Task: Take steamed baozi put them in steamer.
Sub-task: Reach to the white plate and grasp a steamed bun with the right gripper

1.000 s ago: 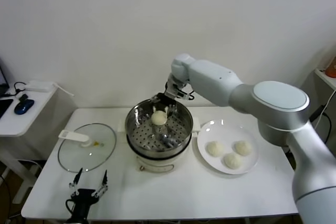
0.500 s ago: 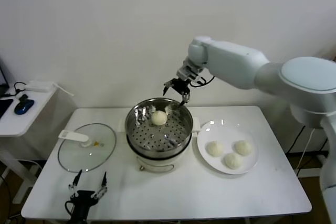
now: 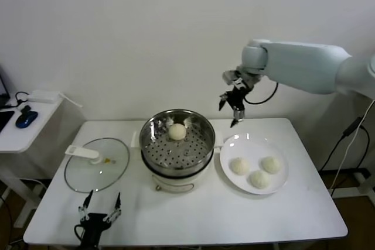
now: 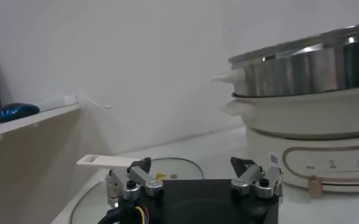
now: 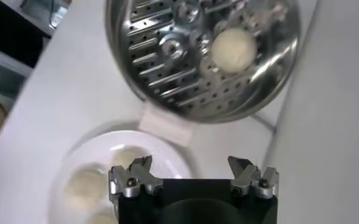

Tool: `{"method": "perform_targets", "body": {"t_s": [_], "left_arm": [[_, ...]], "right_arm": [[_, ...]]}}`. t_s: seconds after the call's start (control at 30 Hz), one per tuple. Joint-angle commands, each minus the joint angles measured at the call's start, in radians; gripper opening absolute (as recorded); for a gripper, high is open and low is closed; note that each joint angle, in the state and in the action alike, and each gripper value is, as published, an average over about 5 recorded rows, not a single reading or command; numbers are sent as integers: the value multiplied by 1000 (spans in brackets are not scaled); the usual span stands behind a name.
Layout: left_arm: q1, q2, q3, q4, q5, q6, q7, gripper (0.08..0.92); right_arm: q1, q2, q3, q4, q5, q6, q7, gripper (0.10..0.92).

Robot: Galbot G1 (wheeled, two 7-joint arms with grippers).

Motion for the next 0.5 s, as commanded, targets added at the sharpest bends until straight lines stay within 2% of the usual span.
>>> {"method": "perform_targets", "body": {"t_s": [0.03,0.5], "left_arm": [[2,4,-3,4,1,-2,1,823],[9,0,-23,4,0,-6,1,823]], "right_arm": [[-35,-82,-68,124,30,-130,44,823],[-247,-144,50,119,-154,-166,161,823]]}}
